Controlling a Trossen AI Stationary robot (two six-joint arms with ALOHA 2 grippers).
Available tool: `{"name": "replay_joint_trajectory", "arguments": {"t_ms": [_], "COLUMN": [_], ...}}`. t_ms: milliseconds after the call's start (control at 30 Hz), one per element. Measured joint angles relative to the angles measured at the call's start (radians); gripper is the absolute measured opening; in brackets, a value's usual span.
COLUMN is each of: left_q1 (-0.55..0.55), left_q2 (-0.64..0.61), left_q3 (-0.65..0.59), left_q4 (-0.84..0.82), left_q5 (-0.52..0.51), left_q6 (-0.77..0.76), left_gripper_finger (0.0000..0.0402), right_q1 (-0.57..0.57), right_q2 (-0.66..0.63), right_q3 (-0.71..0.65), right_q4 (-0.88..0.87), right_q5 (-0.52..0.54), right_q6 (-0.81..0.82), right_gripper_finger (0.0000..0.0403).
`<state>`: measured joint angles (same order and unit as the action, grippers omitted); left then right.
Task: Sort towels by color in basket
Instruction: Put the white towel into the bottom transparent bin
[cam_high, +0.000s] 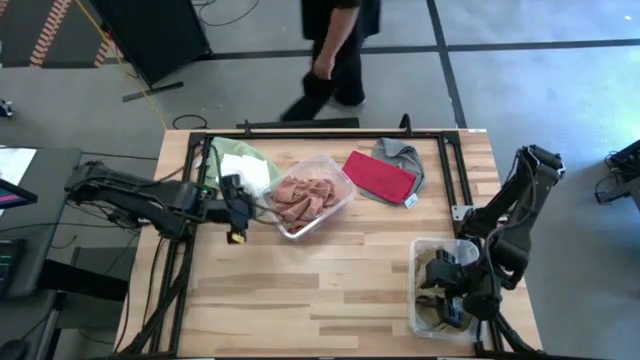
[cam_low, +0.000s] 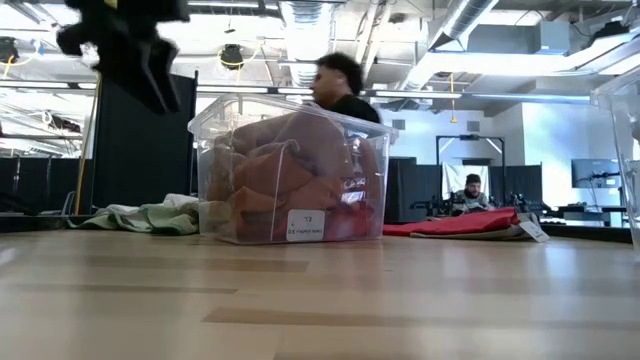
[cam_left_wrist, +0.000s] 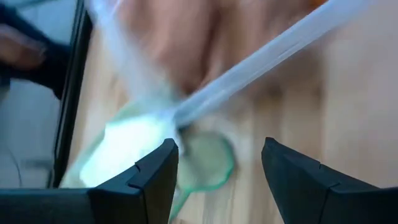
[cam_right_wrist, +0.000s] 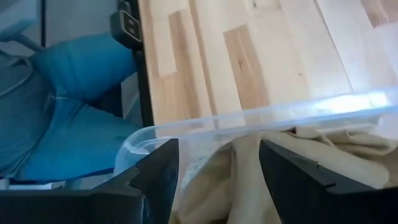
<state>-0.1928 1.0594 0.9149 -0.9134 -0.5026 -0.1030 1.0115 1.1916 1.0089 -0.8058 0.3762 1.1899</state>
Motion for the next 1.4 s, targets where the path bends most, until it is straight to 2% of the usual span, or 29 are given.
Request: {"name": "replay_joint_trajectory", "arguments": {"t_ms": [233, 367, 500, 767, 967, 1167, 1400], "left_q1": [0.146, 0.212, 0.283, 0.46, 0.637, 0.795, 0.927], "left_q2": [-0.178, -0.228, -0.225, -0.165, -0.099, 0.014, 0.171], "left_q3": [-0.191, -0.24, -0.247, -0.247, -0.247, -0.247, -0.247], "left_q4": [0.107, 0.178, 0.219, 0.259, 0.327, 0.367, 0.418], "left_q5": [-0.004, 0.0, 0.028, 0.062, 0.194, 0.239, 0.306], "left_q6": [-0.101, -0.122, -0.123, -0.079, -0.058, -0.029, 0.006], "left_gripper_finger": [0.0222, 0.0222, 0.0222, 0.0222, 0.0222, 0.0222, 0.0222], "right_q1": [0.0, -0.008, -0.026, -0.081, -0.113, -0.154, -0.178], "right_q2": [-0.032, -0.05, -0.055, -0.054, -0.052, -0.052, -0.051], "right_q3": [0.036, 0.067, 0.097, 0.104, 0.104, 0.104, 0.104], "right_q4": [0.0, 0.0, 0.001, 0.001, 0.003, 0.01, 0.025], "right_q5": [0.036, 0.104, 0.156, 0.165, 0.169, 0.175, 0.177], "right_q6": [-0.063, -0.122, -0.201, -0.28, -0.321, -0.381, -0.439], "right_gripper_finger": [0.0249, 0.0249, 0.0249, 0.0249, 0.0249, 0.0249, 0.0249]}}
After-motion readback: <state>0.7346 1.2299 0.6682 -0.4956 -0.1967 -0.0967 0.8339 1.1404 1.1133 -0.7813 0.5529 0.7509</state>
